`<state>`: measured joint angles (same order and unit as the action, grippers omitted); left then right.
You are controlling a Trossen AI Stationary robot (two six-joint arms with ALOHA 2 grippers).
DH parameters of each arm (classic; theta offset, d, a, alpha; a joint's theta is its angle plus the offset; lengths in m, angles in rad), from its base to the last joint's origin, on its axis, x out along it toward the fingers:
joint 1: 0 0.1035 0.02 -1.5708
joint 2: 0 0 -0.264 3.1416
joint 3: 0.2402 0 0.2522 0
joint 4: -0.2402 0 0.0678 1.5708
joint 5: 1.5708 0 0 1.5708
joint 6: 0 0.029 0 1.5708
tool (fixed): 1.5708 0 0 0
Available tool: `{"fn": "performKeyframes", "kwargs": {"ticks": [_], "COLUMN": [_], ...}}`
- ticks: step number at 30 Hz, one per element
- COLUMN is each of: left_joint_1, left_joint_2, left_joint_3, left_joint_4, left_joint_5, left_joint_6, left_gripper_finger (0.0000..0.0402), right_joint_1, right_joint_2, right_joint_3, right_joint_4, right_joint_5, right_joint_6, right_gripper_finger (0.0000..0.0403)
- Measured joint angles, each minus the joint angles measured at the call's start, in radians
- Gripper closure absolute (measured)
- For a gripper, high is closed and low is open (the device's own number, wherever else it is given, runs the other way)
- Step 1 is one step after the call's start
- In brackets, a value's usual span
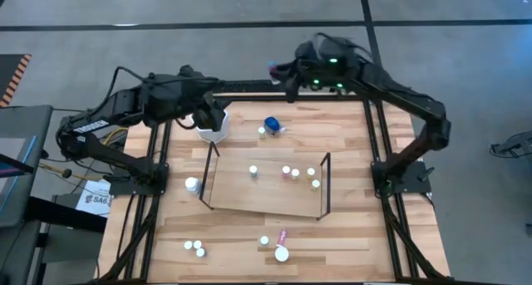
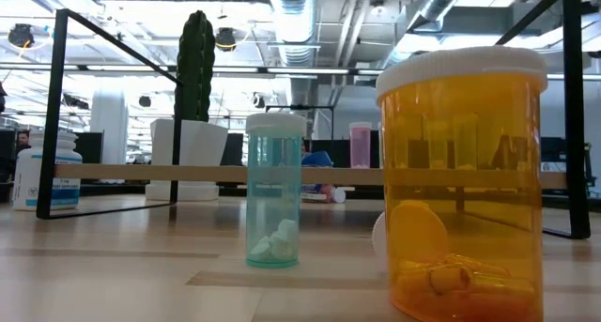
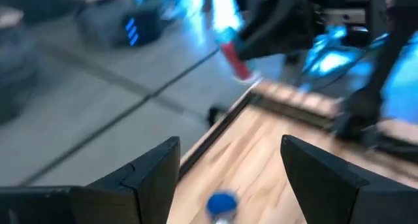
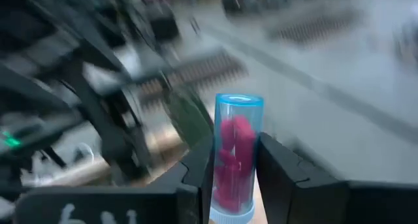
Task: Pick and place medicine bottles onto shelf by color
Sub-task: Put the blue pill bottle on the shelf
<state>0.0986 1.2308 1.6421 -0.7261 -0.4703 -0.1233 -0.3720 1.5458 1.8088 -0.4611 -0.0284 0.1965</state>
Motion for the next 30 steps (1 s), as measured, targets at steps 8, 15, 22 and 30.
{"fn": "performKeyframes", "kwargs": {"ticks": [8, 15, 22, 30], "left_joint_1": [-0.1, -0.162, -0.185, -0.189], "left_joint_2": [0.042, 0.129, 0.248, 0.303], "left_joint_3": [0.002, 0.0, 0.0, 0.0], "left_joint_4": [0.43, 0.704, 1.031, 1.208], "left_joint_5": [0.103, 0.077, 0.013, 0.021], "left_joint_6": [0.222, 0.552, 0.871, 1.104], "left_gripper_finger": [0.0148, 0.0148, 0.0148, 0.0148], "right_joint_1": [0.136, 0.215, 0.256, 0.249], "right_joint_2": [-0.115, -0.164, -0.139, -0.108], "right_joint_3": [0.0, 0.002, 0.0, 0.001], "right_joint_4": [0.289, 0.476, 0.548, 0.602], "right_joint_5": [-0.002, -0.003, -0.053, -0.062], "right_joint_6": [-0.183, -0.084, 0.025, 0.222], "right_gripper_finger": [0.0294, 0.0294, 0.0294, 0.0294]}}
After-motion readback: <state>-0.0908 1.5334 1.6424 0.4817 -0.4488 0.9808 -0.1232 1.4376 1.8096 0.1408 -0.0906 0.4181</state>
